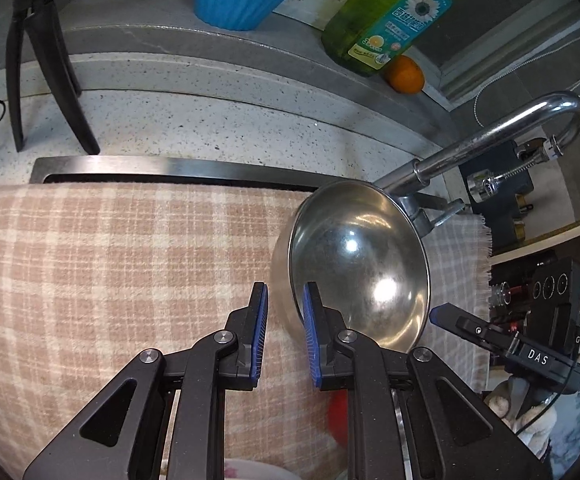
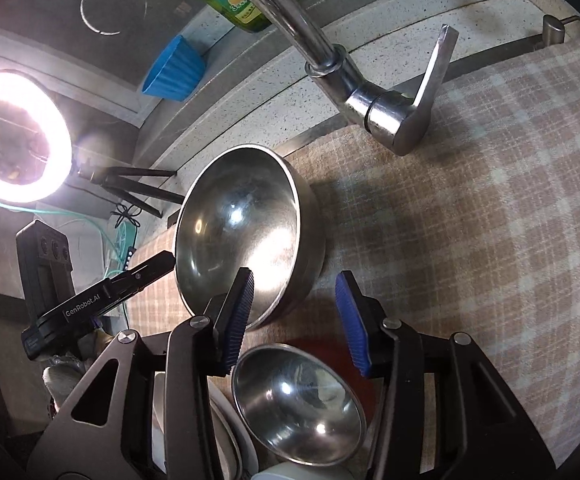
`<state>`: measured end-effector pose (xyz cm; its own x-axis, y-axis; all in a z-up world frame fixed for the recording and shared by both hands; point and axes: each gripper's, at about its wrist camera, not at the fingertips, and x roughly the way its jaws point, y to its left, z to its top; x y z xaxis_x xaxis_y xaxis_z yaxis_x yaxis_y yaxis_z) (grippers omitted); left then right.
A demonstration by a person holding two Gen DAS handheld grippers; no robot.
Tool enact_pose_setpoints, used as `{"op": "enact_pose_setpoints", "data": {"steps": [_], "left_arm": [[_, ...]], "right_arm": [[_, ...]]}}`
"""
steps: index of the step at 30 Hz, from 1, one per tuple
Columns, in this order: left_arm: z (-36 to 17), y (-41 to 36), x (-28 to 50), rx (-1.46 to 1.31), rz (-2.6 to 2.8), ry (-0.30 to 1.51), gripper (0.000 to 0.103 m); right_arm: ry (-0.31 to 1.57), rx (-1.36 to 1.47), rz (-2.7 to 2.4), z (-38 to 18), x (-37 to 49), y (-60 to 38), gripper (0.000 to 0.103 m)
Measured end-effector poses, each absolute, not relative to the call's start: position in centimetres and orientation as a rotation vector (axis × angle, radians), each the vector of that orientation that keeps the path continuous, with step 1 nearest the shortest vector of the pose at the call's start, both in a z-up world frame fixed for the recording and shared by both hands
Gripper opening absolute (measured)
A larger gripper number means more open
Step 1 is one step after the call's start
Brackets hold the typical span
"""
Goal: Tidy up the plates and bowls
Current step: 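Move both grippers to the rim of the large steel bowl, then close both grippers on the steel bowl rim and lift it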
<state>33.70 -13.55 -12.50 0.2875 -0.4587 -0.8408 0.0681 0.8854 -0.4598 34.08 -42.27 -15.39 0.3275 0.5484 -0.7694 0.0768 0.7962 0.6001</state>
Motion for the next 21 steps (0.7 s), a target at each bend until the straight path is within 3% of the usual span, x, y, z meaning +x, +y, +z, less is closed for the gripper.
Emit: {"op": "enact_pose_setpoints", "data": {"steps": [13, 21], "left_arm": [[-14.5, -14.9, 35.2, -0.307, -0.379, 1.284, 0.016], [-14.5, -15.2, 34.9, -0.292, -0.389, 1.282, 0.016]], "right_arm": [[1.258, 0.63, 0.336, -17.3, 35.5, -41.8, 0.019], [1.248, 0.601, 0.328, -16.9, 35.2, -41.1, 0.019]]}}
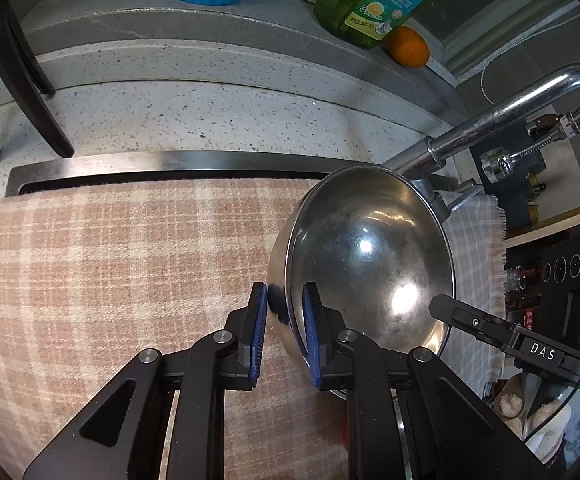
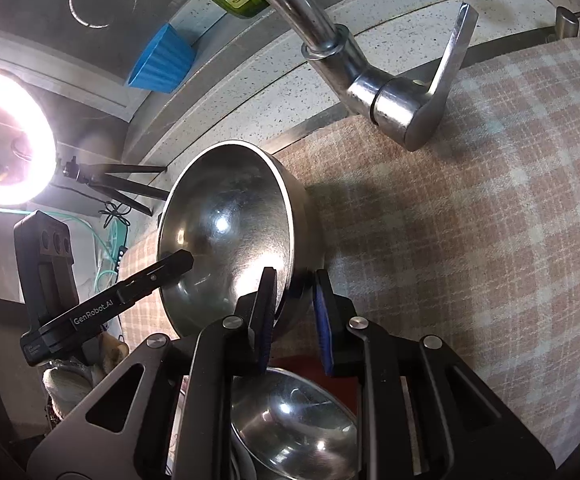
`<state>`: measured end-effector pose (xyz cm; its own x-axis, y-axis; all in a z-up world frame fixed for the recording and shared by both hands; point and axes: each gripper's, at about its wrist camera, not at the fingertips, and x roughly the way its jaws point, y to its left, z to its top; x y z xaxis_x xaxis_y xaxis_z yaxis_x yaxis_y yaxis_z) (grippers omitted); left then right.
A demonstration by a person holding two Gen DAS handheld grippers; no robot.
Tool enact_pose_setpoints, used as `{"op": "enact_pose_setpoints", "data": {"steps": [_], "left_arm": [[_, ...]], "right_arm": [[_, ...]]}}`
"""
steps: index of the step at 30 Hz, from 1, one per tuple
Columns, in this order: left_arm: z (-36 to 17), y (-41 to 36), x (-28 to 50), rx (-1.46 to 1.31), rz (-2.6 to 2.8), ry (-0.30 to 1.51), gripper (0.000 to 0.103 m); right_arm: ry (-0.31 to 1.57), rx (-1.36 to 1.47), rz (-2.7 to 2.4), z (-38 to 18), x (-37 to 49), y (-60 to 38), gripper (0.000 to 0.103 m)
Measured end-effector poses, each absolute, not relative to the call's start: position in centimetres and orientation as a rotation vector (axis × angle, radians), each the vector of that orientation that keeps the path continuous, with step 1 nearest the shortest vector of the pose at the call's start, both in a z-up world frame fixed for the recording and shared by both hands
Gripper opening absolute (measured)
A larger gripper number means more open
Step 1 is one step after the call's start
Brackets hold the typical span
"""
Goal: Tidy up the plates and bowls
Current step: 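Close both grippers on the steel bowl rim and lift it, then carry the steel bowl and lower it beside the plate stack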
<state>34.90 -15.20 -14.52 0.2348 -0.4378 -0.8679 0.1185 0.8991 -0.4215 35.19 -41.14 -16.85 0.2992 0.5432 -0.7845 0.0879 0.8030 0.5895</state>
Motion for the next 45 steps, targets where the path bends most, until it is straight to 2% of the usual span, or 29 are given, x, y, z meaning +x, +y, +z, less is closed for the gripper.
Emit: {"op": "enact_pose_setpoints", "data": {"steps": [23, 45], "left_arm": [[-10.0, -12.6, 31.1, -0.256, -0.383, 1.164, 0.016], [-6.5, -2.2, 23.6, -0.333, -0.271, 1.059, 0.016]], "right_arm": [[1.177, 0.582, 0.376, -12.7, 31.1, -38.1, 0.019], [1.193, 0.482, 0.541, -9.5, 27.2, -26.7, 0.019]]}}
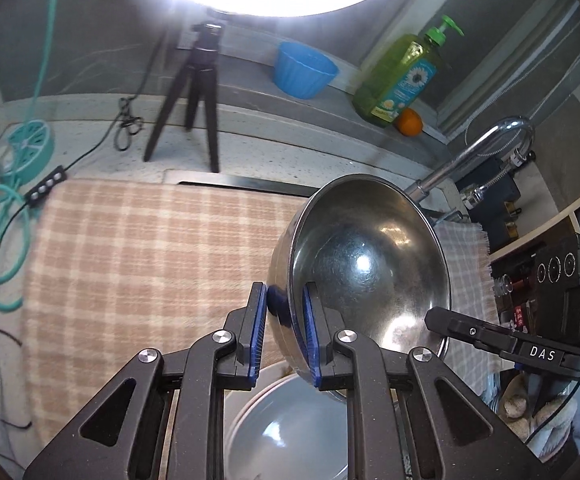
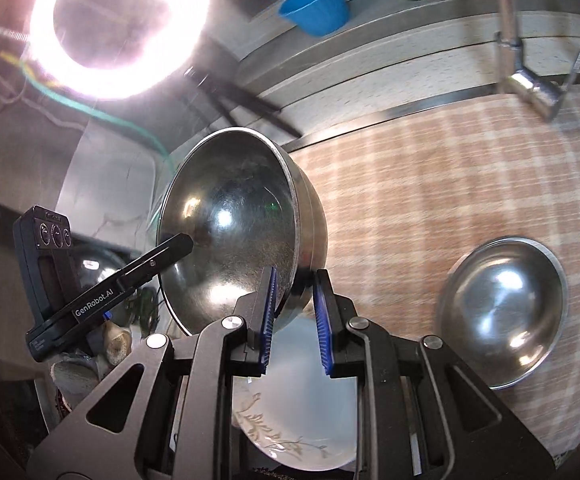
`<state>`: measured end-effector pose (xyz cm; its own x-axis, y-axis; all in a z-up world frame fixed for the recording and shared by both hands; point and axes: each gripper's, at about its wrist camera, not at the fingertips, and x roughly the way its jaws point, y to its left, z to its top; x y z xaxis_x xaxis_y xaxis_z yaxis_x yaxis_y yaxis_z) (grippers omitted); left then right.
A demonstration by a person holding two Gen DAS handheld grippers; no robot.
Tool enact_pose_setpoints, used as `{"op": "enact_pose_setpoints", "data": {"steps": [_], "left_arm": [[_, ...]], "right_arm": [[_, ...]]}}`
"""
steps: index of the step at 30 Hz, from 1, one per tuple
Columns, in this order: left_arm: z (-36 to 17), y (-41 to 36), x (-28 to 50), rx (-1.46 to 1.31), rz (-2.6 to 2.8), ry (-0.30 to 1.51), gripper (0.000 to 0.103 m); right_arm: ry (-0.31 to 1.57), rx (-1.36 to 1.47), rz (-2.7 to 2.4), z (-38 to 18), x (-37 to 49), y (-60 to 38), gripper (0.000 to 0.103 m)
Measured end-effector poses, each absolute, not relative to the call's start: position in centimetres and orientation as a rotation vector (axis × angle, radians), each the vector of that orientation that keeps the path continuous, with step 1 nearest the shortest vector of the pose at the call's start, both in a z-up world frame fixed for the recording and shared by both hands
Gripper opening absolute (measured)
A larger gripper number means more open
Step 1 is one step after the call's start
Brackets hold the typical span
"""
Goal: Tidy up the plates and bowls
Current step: 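Carry the steel bowl and lower it beside the plate stack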
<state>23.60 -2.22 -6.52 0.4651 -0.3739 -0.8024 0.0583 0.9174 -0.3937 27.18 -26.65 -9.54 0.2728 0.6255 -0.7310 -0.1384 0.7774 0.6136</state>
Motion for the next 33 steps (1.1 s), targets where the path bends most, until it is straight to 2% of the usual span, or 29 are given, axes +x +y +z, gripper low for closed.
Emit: {"op": "enact_pose_setpoints", "data": {"steps": [17, 33], "left_arm": [[-8.8, 8.7, 14.5, -0.464, -0.035, 1.041, 0.017], [-12.5, 12.4, 8.7, -0.594, 0.076, 1.081, 0.018]], "right_arm": [[1.327, 0.33, 0.752, -12.6, 23.6, -13.7, 0.019], [1.397, 0.182, 0.812, -15.4, 21.0, -8.1, 0.019]]}}
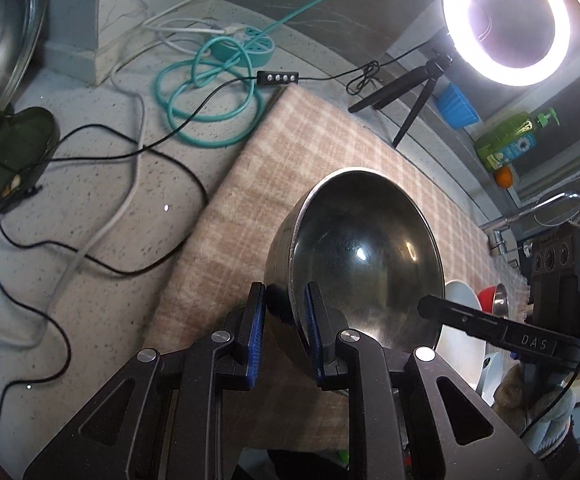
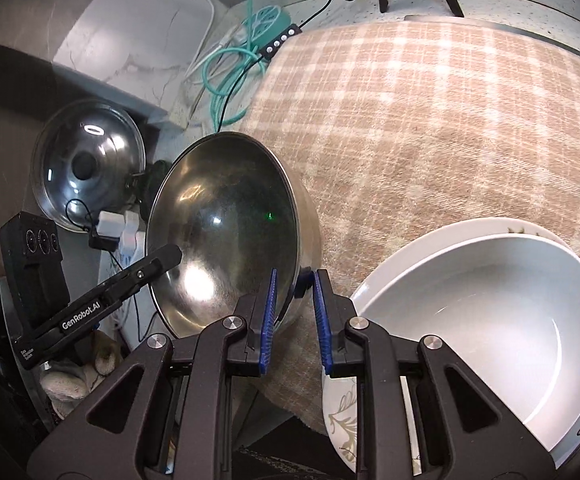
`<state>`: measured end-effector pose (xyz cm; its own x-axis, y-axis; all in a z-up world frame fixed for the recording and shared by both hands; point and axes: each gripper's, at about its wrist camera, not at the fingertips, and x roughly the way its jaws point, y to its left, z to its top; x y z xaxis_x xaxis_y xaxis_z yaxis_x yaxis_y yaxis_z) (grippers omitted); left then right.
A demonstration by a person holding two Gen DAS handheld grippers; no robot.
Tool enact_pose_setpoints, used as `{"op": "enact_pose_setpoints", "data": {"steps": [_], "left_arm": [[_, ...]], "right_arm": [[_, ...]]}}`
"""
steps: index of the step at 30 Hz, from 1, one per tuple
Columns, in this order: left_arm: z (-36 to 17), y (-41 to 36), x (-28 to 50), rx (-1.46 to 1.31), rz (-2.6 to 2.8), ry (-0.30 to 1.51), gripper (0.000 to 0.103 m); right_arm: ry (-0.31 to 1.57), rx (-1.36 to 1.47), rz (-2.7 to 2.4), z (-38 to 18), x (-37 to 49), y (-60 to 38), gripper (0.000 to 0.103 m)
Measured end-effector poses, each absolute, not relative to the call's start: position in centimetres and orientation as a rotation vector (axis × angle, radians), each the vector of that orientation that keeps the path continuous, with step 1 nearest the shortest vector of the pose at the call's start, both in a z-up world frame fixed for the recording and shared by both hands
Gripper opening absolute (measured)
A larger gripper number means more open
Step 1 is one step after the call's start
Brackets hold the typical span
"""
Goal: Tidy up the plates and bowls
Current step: 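Carry the steel bowl and lower it beside the plate stack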
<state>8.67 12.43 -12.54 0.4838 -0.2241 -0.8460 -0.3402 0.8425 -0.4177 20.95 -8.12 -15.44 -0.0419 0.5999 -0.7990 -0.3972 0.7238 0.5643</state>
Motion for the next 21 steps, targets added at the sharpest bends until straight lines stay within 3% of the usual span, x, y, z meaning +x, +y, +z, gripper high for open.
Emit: {"op": "enact_pose_setpoints", "data": {"steps": [21], "left_arm": [[-14.5, 12.7, 7.3, -0.601, 0.092, 1.138, 0.018]], "right_arm": [[1.411, 0.127, 0.81, -16.3, 20.6, -6.6, 0.019]]}}
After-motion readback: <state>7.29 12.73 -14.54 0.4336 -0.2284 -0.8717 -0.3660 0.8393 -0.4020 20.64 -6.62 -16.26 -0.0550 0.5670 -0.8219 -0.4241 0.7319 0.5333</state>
